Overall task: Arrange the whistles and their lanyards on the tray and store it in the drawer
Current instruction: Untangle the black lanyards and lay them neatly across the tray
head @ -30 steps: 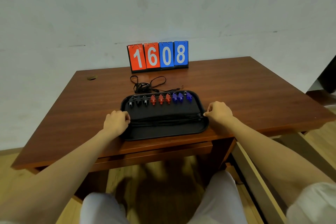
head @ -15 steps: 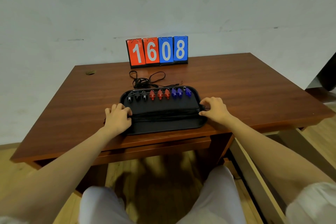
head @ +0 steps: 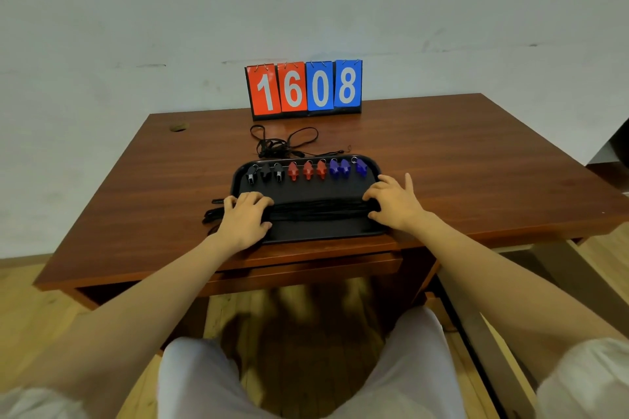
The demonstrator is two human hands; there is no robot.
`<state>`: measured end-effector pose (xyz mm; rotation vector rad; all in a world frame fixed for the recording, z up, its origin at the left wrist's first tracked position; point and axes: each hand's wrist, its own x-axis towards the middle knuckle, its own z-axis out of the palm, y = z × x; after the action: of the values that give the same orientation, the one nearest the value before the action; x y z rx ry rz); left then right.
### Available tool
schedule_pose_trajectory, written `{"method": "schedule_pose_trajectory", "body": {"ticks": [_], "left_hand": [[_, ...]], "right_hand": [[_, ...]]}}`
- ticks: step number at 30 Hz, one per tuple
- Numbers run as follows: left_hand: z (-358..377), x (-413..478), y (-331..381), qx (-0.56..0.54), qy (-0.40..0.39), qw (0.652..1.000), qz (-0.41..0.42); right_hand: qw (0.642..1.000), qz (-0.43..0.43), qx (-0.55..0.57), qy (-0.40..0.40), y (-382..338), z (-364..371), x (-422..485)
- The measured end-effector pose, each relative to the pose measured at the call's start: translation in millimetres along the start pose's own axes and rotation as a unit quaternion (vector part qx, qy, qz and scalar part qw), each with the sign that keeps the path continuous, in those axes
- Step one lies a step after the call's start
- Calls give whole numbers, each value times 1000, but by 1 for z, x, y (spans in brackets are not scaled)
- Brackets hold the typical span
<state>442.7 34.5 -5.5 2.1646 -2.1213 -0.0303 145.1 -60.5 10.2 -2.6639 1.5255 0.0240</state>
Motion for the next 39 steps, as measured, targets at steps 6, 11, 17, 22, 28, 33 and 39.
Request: {"method": "schedule_pose_trajectory", "body": {"ticks": [6, 11, 17, 22, 28, 33, 39], "left_hand": [[-12, 25, 20, -25, 14, 999, 22], [-33, 69, 37, -53, 42, 998, 20], [-52, 136, 34, -54, 33, 998, 10], [-54, 187, 13, -53, -6, 999, -5], [-32, 231, -10, -1, -73, 997, -30], [-10, 252, -23, -51, -121, 987, -90], [7, 274, -5, -196, -72, 972, -110]], "right_hand": [[998, -20, -49, 25, -19, -23, 20], [999, -11, -4, 52, -30, -43, 60], [998, -23, 10, 49, -31, -53, 120], [999, -23, 25, 41, -24, -57, 172], [996, 18, 60, -62, -1, -47, 228], [986, 21, 82, -145, 14, -29, 252], [991, 27, 91, -99, 18, -8, 265]]}}
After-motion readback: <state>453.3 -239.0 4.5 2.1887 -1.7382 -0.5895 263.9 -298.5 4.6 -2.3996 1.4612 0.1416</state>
